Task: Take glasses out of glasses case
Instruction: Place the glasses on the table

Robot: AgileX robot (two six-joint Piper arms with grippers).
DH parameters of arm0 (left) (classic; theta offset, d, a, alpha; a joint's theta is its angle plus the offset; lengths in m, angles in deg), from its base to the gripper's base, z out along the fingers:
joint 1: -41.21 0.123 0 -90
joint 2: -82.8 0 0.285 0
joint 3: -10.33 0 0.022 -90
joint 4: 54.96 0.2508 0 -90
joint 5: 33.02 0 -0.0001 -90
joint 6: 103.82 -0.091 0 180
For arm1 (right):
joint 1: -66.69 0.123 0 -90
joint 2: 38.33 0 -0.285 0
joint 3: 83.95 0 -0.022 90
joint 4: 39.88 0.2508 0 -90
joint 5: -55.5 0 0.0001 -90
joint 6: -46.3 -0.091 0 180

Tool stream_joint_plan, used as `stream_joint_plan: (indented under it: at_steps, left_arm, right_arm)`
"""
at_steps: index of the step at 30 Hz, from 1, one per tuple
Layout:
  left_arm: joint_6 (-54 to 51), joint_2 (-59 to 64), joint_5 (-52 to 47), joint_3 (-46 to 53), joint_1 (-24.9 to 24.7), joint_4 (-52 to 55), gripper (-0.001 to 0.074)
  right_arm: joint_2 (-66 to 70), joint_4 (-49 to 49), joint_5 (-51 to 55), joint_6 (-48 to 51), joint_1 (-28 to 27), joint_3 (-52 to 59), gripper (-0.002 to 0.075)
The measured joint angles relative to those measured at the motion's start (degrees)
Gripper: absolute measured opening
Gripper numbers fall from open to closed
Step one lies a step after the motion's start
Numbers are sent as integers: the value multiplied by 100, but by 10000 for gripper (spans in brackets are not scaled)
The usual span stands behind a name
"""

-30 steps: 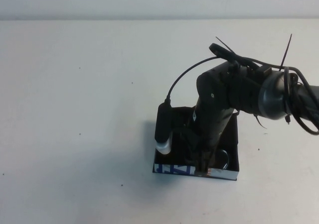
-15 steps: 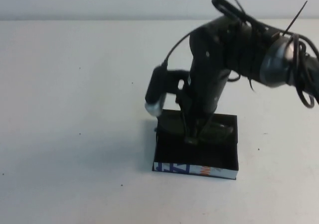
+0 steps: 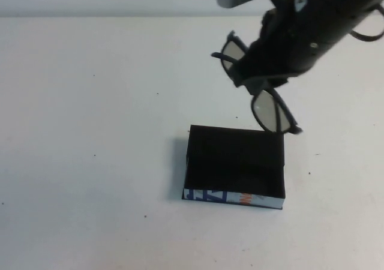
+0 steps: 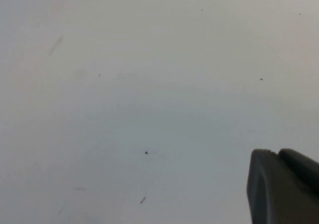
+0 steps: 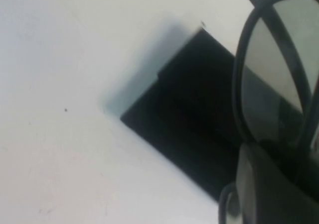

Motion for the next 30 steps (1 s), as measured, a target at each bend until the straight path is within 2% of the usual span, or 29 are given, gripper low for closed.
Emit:
stream_joint_plan:
  at_steps: [6, 11, 13, 17, 24, 30]
  left_arm:
    - [0, 0, 0, 0, 0, 0, -4]
    - [0, 0, 0, 0, 0, 0, -4]
    - [0, 0, 0, 0, 0, 0, -4]
    - [0, 0, 0, 0, 0, 0, -4]
    - [0, 0, 0, 0, 0, 0, -4]
    - [0, 0, 0, 0, 0, 0, -4]
  right_arm:
    - [-1411, -140, 24, -534, -464, 1688, 43]
    - [-2329, -329, 34, -914, -1501, 3137, 43]
    - [-2529, -207, 8, -953, -1964, 3661, 43]
    - [-2567, 261, -619, -966, -2541, 4366, 43]
    - [-1996, 572, -1486, -929, -2658, 4627, 43]
    - [-1127, 1020, -1976, -380, -2658, 4627, 43]
